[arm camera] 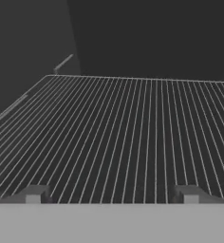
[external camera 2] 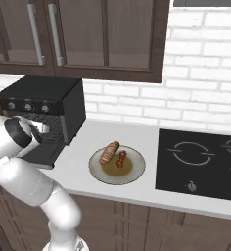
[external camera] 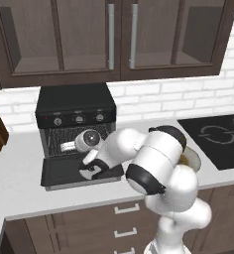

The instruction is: Pick up the kebab skewer and baguette bread, and place them inside the toaster oven. Close the toaster oven door and start by setting the timer.

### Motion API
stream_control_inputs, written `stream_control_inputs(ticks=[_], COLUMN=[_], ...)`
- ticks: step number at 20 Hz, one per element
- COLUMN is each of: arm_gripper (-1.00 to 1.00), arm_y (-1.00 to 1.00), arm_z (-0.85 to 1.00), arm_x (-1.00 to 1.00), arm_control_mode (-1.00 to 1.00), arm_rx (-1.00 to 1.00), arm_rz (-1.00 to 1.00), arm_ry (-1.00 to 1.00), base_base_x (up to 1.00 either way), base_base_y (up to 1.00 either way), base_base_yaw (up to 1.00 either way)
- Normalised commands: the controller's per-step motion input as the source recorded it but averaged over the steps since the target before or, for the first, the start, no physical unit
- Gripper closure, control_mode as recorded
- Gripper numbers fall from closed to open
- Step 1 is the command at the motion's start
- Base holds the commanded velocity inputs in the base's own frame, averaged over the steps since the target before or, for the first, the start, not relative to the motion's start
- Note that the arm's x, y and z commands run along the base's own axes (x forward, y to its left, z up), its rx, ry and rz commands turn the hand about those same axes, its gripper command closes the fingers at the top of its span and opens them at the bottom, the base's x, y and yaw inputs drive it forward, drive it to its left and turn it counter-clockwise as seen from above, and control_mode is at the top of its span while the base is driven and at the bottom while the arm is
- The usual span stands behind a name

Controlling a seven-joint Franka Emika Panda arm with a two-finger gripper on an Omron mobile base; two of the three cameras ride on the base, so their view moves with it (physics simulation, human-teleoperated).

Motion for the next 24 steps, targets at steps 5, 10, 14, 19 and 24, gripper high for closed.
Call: stream_control_inputs(ticks=[5,10,14,19,24], arm_gripper=[-1.00,-1.00,-1.00,-1.00,-1.00], arm_y=[0.00,-0.12,-0.31,-0.69,-0.95], arm_z=[-0.08,-0.04,-0.23,0.65,0.86], arm_x=[-0.82,-0.88,-1.00,-0.85,-0.70], arm_control_mode=[-1.00,-1.00,-1.00,-1.00,-1.00], arm_rx=[0.00,0.00,-0.04,-0.01,0.00], arm_rz=[0.00,-0.01,0.00,0.00,0.00], arm_ry=[0.45,0.49,0.45,0.24,0.03], base_base_x=[0.00,0.00,0.00,0.00,0.00], base_base_y=[0.00,0.00,0.00,0.00,0.00], base_base_yaw=[0.00,0.00,0.00,0.00,0.00])
